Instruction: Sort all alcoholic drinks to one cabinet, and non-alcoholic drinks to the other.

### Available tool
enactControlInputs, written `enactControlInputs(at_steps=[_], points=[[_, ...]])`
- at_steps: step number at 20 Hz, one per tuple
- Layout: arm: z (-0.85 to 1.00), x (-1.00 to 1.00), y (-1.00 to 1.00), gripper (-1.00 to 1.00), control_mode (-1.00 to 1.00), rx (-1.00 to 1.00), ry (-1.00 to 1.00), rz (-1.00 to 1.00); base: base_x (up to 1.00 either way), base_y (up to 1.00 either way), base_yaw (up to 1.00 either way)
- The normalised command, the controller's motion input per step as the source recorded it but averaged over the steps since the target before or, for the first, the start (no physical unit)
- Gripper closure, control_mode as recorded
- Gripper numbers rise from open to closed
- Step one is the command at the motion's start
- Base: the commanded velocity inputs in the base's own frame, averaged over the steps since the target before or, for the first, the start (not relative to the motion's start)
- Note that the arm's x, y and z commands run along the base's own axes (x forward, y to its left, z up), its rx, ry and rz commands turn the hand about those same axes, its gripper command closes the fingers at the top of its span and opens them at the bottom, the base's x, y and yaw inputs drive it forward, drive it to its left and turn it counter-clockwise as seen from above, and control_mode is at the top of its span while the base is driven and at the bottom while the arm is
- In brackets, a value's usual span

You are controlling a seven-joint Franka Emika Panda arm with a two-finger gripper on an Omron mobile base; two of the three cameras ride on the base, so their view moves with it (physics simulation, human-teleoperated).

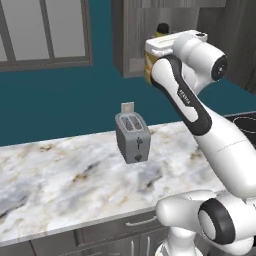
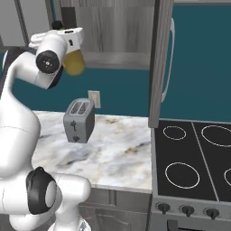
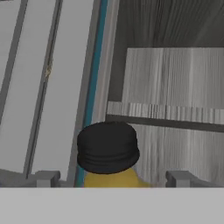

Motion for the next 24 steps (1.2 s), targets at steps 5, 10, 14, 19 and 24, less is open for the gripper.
enactControlInputs(at_steps=[5,10,14,19,24], points=[[-0.02,0.62,-0.33,1.0,-1.0,0.03,0.0,-0.06,0.0,0.0,0.0],[0.0,0.53,-0.32,1.0,-1.0,0.01,0.0,-0.02,0.0,0.0,0.0],[0.0,0.61,-0.18,1.0,-1.0,0.0,0.0,0.0,0.0,0.0,0.0],[-0.01,0.61,0.0,1.0,-1.0,0.0,0.0,0.0,0.0,0.0,0.0],[-0.18,0.54,0.0,1.0,-1.0,0.0,0.0,0.0,0.0,0.0,0.0]])
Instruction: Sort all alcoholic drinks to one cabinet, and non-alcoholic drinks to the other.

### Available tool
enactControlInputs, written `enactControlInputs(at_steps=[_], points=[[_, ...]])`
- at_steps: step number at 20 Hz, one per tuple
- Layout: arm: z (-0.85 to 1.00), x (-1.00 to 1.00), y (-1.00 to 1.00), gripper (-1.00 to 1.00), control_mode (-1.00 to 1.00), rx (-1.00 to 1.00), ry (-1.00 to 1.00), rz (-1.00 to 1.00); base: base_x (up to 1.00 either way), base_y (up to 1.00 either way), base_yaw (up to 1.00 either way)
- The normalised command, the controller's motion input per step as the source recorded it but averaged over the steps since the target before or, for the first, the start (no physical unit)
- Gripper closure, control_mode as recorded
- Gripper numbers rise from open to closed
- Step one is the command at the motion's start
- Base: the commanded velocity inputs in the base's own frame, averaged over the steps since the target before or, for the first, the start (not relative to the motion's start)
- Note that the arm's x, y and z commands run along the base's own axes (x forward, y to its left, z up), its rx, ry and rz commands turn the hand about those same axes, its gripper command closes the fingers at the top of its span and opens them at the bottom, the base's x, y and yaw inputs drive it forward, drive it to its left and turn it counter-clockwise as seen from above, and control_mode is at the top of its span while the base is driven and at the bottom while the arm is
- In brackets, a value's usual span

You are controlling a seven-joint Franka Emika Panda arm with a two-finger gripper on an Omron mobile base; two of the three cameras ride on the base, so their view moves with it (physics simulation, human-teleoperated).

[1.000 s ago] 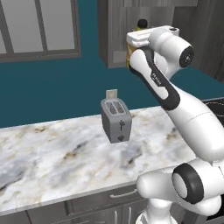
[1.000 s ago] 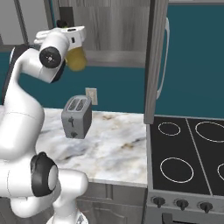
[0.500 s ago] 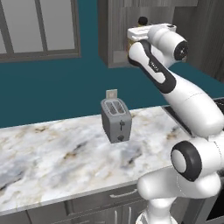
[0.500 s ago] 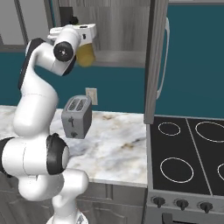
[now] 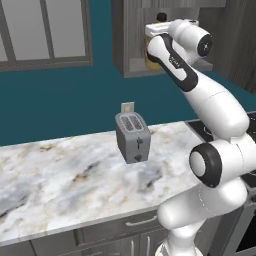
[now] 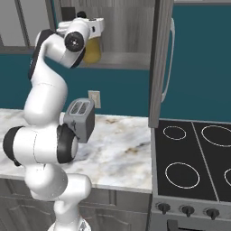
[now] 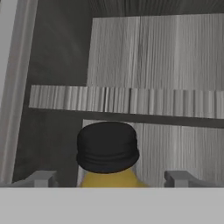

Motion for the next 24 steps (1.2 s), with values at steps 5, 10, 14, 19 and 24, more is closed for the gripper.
enactControlInputs(at_steps=[5,10,14,19,24], points=[[-0.38,0.5,0.0,1.0,-1.0,0.0,0.0,0.0,0.0,0.0,0.0],[-0.4,0.5,0.0,1.0,-1.0,0.0,0.0,0.0,0.0,0.0,0.0],[-0.58,0.41,0.0,1.0,-1.0,-0.01,-0.02,0.0,0.0,0.0,0.0],[-0.59,0.47,0.0,1.0,-1.0,-0.03,-0.04,0.0,0.0,0.0,0.0],[-0.56,0.55,0.0,1.0,-1.0,-0.04,-0.04,0.0,0.0,0.0,0.0]])
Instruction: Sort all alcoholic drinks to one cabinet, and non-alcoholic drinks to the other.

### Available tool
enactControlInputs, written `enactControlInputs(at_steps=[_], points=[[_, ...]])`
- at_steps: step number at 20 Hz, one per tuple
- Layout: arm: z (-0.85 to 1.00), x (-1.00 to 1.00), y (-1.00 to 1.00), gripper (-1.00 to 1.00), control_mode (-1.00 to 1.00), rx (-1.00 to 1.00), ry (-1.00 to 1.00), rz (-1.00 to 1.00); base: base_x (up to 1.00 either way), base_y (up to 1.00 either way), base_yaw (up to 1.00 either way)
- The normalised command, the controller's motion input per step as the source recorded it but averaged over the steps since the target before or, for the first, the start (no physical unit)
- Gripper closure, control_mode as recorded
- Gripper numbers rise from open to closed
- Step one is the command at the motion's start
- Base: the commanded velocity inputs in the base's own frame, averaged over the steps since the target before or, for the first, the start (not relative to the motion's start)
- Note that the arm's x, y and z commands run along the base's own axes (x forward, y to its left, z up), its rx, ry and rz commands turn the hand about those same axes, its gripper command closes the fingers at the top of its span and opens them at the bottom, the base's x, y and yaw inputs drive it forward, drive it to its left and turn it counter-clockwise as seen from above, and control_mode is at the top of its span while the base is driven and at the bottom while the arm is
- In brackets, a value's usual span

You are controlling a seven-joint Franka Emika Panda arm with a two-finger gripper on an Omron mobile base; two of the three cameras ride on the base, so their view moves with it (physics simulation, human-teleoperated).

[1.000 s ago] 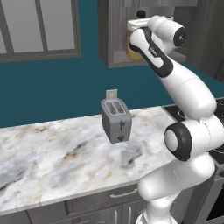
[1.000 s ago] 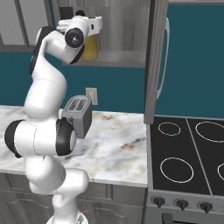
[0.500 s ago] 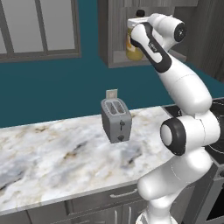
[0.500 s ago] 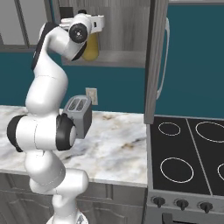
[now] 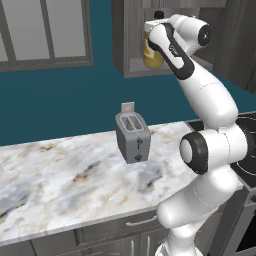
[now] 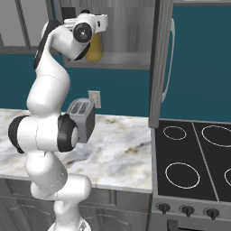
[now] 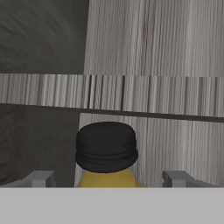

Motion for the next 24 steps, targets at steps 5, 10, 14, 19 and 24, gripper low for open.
enactControlInputs(at_steps=[5,10,14,19,24], points=[[-0.59,0.5,0.0,1.0,-1.0,-0.04,-0.02,0.0,0.0,0.0,0.0],[-0.55,0.37,0.0,1.0,-1.0,-0.01,0.0,0.0,0.0,0.0,0.0],[-0.56,0.42,0.0,1.0,-1.0,-0.02,-0.01,0.0,0.0,0.0,0.0],[-0.63,0.47,0.0,1.0,-1.0,-0.04,-0.03,0.0,0.0,0.0,0.0],[-0.5,0.31,0.0,-1.0,-1.0,-0.04,-0.04,-0.02,0.0,0.0,0.0]])
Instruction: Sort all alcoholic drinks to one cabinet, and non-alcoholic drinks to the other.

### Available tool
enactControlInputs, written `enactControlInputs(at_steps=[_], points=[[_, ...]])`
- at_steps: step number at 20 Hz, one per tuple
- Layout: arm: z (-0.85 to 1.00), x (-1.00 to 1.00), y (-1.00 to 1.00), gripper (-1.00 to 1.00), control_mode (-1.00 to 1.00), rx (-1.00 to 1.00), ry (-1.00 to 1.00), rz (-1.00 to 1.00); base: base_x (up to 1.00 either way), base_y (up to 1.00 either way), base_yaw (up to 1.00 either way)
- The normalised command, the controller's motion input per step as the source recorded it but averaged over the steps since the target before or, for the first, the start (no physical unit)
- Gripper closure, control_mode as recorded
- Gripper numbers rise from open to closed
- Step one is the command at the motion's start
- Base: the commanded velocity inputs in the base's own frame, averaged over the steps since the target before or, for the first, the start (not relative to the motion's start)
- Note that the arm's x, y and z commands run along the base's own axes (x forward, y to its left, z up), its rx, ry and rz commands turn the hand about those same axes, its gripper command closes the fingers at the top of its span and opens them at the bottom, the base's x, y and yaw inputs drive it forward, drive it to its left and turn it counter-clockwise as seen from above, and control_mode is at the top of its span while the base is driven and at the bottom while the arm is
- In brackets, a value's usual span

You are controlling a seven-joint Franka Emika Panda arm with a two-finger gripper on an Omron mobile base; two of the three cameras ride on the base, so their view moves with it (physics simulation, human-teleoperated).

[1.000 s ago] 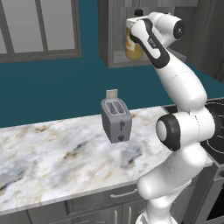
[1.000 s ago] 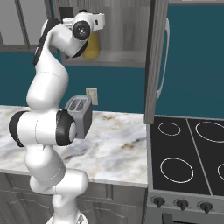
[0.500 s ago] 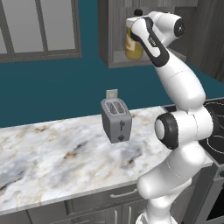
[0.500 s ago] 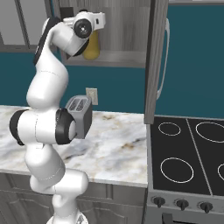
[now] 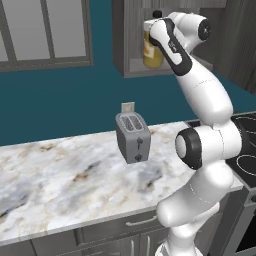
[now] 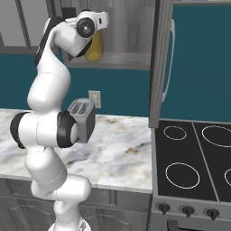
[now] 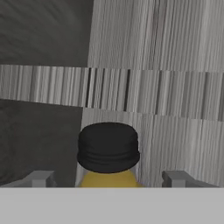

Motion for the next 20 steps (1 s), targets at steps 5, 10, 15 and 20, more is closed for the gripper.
enactControlInputs(at_steps=[5,10,15,20], points=[[-0.23,0.3,0.0,-1.0,-1.0,-0.02,-0.04,-0.06,0.0,0.0,0.0],[-0.17,0.53,0.0,-1.0,-1.0,-0.03,-0.11,-0.08,0.0,0.0,0.0],[-0.09,0.16,0.0,-1.0,-1.0,0.0,-0.05,-0.05,0.0,0.0,0.0],[0.0,-0.27,-0.04,-1.0,-1.0,0.0,-0.04,-0.03,0.0,0.0,0.0]])
